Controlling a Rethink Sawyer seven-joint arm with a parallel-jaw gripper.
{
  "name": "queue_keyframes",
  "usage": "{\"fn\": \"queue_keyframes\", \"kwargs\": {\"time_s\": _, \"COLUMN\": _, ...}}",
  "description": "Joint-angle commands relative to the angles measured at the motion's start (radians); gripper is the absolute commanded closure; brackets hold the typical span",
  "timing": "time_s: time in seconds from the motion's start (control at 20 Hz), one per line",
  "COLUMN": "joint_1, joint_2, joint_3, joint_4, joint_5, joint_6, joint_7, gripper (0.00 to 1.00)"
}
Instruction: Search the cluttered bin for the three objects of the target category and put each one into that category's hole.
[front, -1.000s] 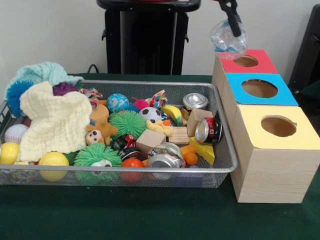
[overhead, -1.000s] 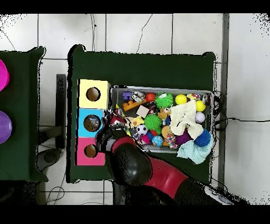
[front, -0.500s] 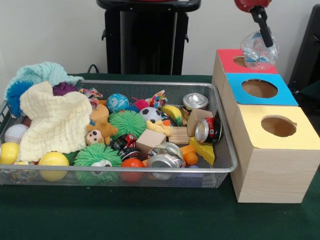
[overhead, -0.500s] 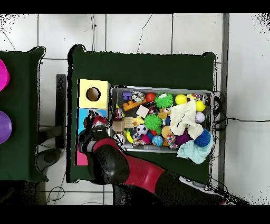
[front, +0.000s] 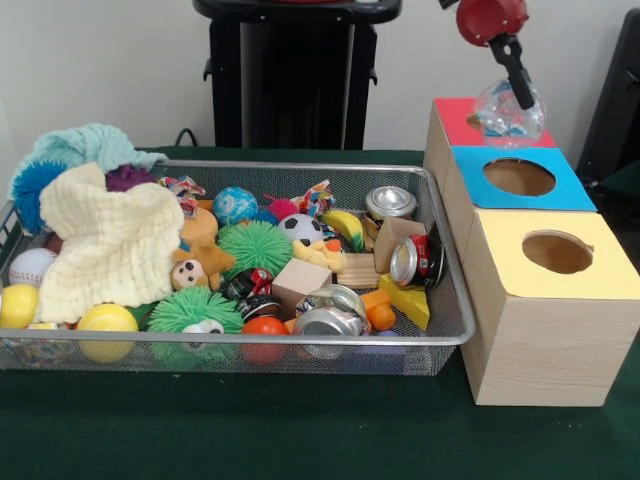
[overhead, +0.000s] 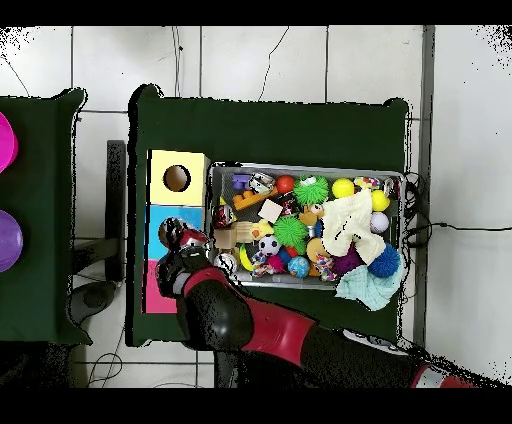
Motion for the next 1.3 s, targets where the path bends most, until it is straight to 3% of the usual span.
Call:
{"fn": "queue_keyframes", "kwargs": {"time_s": 0.05, "joint_1": -0.056, "joint_2": 0.139, "joint_3": -0.108, "joint_4": -0.139, "joint_5": -0.079, "joint_6": -0.062, "joint_7": 0.148, "gripper": 1.00}}
{"fn": "queue_keyframes", "kwargs": {"time_s": 0.4, "joint_1": -0.042, "joint_2": 0.167, "joint_3": -0.120, "joint_4": -0.164, "joint_5": -0.114, "joint_6": -0.083, "joint_7": 0.170, "gripper": 1.00}}
{"fn": "queue_keyframes", "kwargs": {"time_s": 1.0, "joint_1": -0.004, "joint_2": 0.138, "joint_3": -0.087, "joint_4": -0.185, "joint_5": -0.065, "joint_6": -0.096, "joint_7": 0.235, "gripper": 1.00}}
{"fn": "queue_keyframes", "kwargs": {"time_s": 1.3, "joint_1": -0.021, "joint_2": 0.147, "joint_3": -0.078, "joint_4": -0.182, "joint_5": -0.086, "joint_6": -0.097, "joint_7": 0.237, "gripper": 1.00}}
